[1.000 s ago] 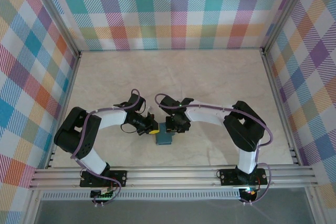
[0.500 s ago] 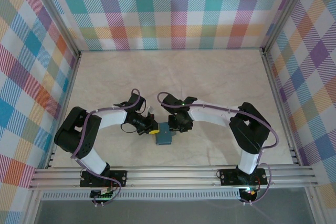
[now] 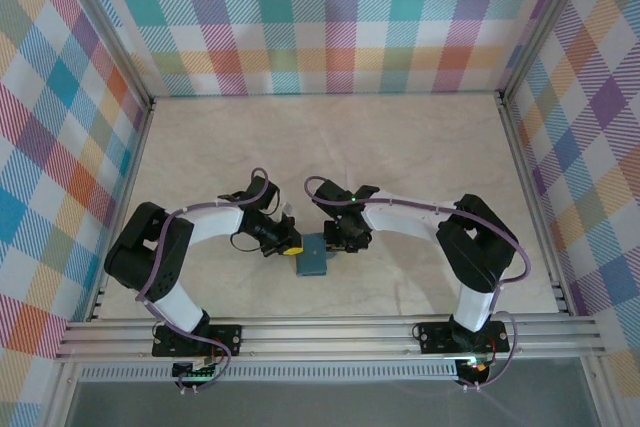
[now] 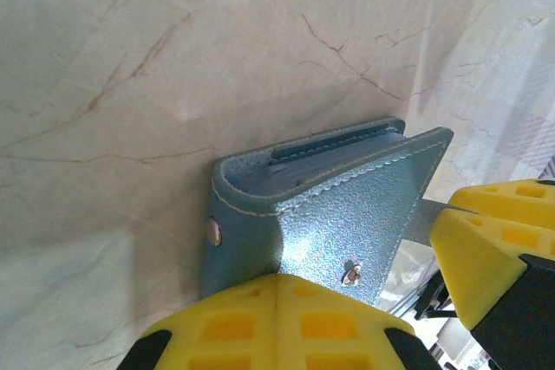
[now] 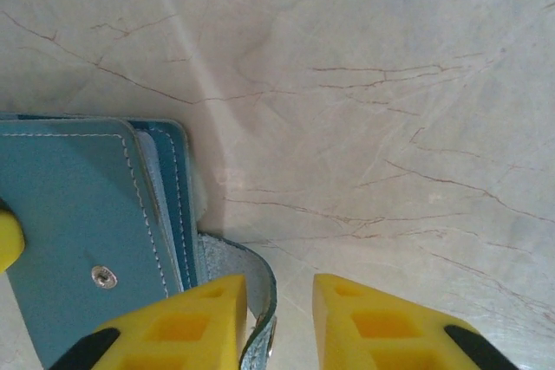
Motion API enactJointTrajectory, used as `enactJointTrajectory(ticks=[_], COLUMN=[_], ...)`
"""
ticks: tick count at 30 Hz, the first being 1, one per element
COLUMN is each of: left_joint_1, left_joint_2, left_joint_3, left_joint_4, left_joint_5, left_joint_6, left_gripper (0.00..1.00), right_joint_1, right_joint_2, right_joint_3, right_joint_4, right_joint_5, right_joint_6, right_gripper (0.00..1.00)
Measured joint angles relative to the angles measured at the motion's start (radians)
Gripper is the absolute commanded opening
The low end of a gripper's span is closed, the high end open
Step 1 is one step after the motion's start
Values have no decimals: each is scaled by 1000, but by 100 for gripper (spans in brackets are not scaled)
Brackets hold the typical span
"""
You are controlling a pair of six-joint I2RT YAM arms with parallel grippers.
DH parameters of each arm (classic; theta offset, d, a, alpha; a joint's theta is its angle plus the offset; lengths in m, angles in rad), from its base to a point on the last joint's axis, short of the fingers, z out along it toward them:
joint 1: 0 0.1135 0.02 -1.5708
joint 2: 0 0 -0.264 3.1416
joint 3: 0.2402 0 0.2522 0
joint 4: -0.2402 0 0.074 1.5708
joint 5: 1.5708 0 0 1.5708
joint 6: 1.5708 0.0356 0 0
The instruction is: Take the credit cards out of the card holder
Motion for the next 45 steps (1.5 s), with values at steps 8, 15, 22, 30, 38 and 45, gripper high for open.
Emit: enactJointTrajectory(ticks=[8, 15, 22, 30, 38, 45], left_joint_1=[-27, -68, -109, -139, -166, -168], left_joint_2=[-31, -111, -175, -180, -179, -177], left_joint_3=[29, 68, 117, 124, 129, 130], left_joint_4=[-71, -178, -238, -245, -247, -247], left_joint_5=[-93, -217, -268, -275, -275, -292], left_joint_6=[2, -5, -17, -27, -27, -27], left_gripper=[15, 27, 47, 60, 63, 64], right_joint_1=[-5, -5, -3, 18, 27, 28], right_joint_2=[0, -15, -79, -117, -169, -194], right_joint_3=[-4, -18, -18, -18, -19, -19], right_joint_4=[13, 45, 80, 94, 97, 97], right_joint_5=[-3, -28, -69, -94, -106, -106], right_joint_6=[-12, -12, -9, -2, 16, 19], right_gripper=[10, 7, 6, 6, 5, 5])
